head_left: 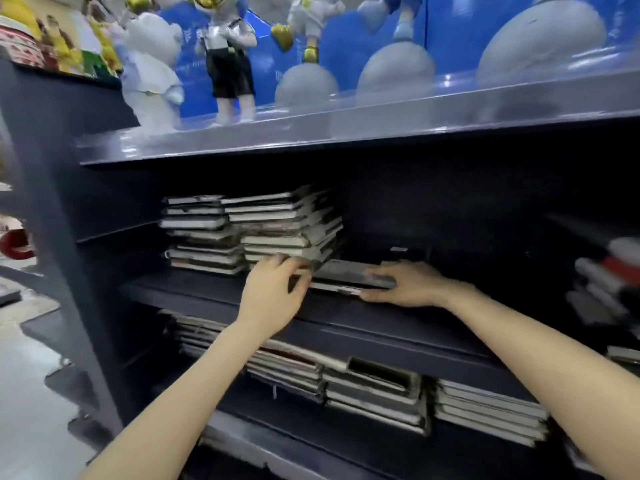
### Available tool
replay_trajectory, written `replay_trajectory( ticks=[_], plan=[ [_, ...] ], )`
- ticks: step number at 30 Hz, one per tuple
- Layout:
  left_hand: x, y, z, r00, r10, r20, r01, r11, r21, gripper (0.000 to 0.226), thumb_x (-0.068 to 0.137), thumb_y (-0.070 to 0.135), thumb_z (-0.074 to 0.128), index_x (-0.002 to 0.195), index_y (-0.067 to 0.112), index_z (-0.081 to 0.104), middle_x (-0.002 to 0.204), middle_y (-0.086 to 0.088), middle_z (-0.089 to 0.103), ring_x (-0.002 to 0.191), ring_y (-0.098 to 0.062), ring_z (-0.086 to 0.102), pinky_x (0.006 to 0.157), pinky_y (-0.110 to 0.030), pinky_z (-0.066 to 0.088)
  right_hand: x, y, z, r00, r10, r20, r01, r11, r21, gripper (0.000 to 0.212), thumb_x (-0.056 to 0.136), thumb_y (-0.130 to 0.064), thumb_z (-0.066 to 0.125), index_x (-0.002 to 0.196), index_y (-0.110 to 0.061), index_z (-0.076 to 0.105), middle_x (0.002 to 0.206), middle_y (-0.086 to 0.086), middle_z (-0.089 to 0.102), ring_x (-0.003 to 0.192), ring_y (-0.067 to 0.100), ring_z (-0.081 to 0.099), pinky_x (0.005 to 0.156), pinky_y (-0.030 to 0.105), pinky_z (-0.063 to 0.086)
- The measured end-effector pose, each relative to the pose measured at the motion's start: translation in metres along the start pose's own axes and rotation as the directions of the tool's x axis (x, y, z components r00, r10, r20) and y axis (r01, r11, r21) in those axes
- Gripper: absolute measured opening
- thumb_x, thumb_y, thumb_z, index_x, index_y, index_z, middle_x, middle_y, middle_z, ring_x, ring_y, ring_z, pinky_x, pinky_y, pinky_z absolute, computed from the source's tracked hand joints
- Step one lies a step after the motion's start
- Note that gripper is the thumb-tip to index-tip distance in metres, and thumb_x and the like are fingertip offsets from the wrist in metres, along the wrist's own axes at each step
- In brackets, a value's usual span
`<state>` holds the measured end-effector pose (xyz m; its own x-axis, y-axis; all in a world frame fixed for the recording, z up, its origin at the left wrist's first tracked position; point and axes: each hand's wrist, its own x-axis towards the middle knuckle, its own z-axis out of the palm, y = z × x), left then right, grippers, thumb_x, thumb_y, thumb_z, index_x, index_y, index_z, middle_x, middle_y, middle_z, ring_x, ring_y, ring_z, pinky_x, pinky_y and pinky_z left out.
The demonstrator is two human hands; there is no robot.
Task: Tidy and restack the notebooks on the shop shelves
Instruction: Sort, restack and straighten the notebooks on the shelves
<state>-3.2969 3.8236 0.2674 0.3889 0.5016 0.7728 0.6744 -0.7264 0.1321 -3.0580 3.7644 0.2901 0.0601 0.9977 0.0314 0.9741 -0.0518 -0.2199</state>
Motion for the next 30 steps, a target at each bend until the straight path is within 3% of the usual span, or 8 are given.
replay_trajectory(
  ticks=[5, 9, 13, 16, 20, 23, 26, 30],
  plan=[
    [0.026, -0.034, 0.008, 0.994, 0.039, -0.1, -0.039, 0.999, -0.003, 0.039, 0.084, 0.036, 0.046, 0.101, 0.011, 0.071, 0.092, -0.014, 0.067, 0.084, -0.039, 0.061, 0.071, -0.039, 0.049, -0.027, 0.001, -0.004, 0.999, 0.051, -0.008, -0.051, 0.998, 0.042, 0.092, 0.056, -0.09, 0.037, 0.138, -0.048, 0.04, 0.153, -0.013, 0.031, 0.142, 0.014, 0.027, 0.115, 0.032, 0.025],
    [0.048, -0.052, 0.005, 0.963, 0.082, -0.255, -0.072, 0.996, 0.049, 0.036, 0.085, 0.033, 0.048, 0.099, 0.005, 0.066, 0.09, -0.016, 0.061, 0.083, -0.038, 0.057, 0.072, -0.039, 0.046, -0.054, 0.012, -0.011, 0.996, 0.085, -0.014, -0.082, 0.986, 0.143, 0.049, 0.076, -0.063, 0.063, 0.122, -0.059, 0.046, 0.151, -0.017, 0.033, 0.141, 0.01, 0.028, 0.114, 0.028, 0.022],
    [0.074, -0.072, -0.004, 0.917, 0.052, -0.395, -0.015, 0.995, 0.095, 0.037, 0.087, 0.037, 0.056, 0.092, 0.001, 0.058, 0.092, -0.02, 0.056, 0.085, -0.037, 0.052, 0.074, -0.042, 0.041, -0.056, 0.005, -0.029, 0.982, 0.18, 0.05, -0.185, 0.977, 0.109, 0.044, 0.075, -0.05, 0.073, 0.114, -0.056, 0.054, 0.143, -0.02, 0.042, 0.133, 0.01, 0.038, 0.104, 0.026, 0.031],
    [0.095, -0.087, -0.009, 0.982, 0.042, -0.185, -0.01, 0.985, 0.171, 0.064, 0.088, 0.059, 0.045, 0.113, 0.002, 0.059, 0.11, -0.022, 0.059, 0.1, -0.04, 0.053, 0.087, -0.046, 0.043, -0.042, -0.015, -0.042, 0.974, 0.207, 0.089, -0.205, 0.978, -0.033, 0.043, 0.081, -0.058, 0.063, 0.121, -0.043, 0.058, 0.136, -0.019, 0.049, 0.124, 0.008, 0.045, 0.099, 0.025, 0.037],
    [0.115, -0.104, -0.014, 0.989, -0.068, 0.133, 0.042, 0.981, 0.191, 0.096, 0.074, 0.082, 0.018, 0.136, 0.014, 0.049, 0.134, -0.017, 0.053, 0.124, -0.036, 0.045, 0.106, -0.042, 0.03, -0.004, -0.061, -0.043, 0.957, 0.159, -0.244, -0.105, 0.97, 0.218, 0.048, 0.089, -0.059, 0.049, 0.127, -0.03, 0.058, 0.126, -0.011, 0.061, 0.116, 0.01, 0.056, 0.101, 0.03, 0.043],
    [0.116, -0.117, -0.008, 0.995, 0.051, 0.084, -0.07, 0.968, 0.242, 0.079, 0.075, 0.071, 0.044, 0.126, 0.014, 0.059, 0.116, -0.018, 0.064, 0.107, -0.038, 0.057, 0.092, -0.045, 0.042, 0.042, -0.098, -0.04, 0.885, 0.254, -0.389, -0.031, 0.868, 0.496, 0.058, 0.091, -0.059, 0.046, 0.133, -0.02, 0.054, 0.128, 0.0, 0.061, 0.114, 0.019, 0.059, 0.1, 0.036, 0.045],
    [0.114, -0.132, -0.001, 0.98, 0.193, -0.043, -0.178, 0.955, 0.239, 0.051, 0.069, 0.028, 0.081, 0.115, 0.011, 0.067, 0.096, -0.016, 0.07, 0.085, -0.038, 0.064, 0.076, -0.046, 0.048, 0.082, -0.131, -0.048, 0.863, 0.384, -0.329, 0.001, 0.65, 0.76, 0.07, 0.087, -0.064, 0.046, 0.135, -0.013, 0.051, 0.129, 0.005, 0.059, 0.11, 0.026, 0.061, 0.083, 0.039, 0.054],
    [0.113, -0.142, 0.0, 0.925, 0.321, -0.206, -0.282, 0.939, 0.198, 0.049, 0.06, 0.013, 0.087, 0.107, 0.012, 0.071, 0.092, -0.011, 0.072, 0.076, -0.034, 0.066, 0.07, -0.044, 0.051, 0.106, -0.164, -0.055, 0.856, 0.463, -0.229, -0.022, 0.476, 0.879, 0.045, 0.081, -0.062, 0.061, 0.096, -0.019, 0.06, 0.089, -0.002, 0.062, 0.076, 0.02, 0.063, 0.066, 0.034, 0.057]
  ],
)
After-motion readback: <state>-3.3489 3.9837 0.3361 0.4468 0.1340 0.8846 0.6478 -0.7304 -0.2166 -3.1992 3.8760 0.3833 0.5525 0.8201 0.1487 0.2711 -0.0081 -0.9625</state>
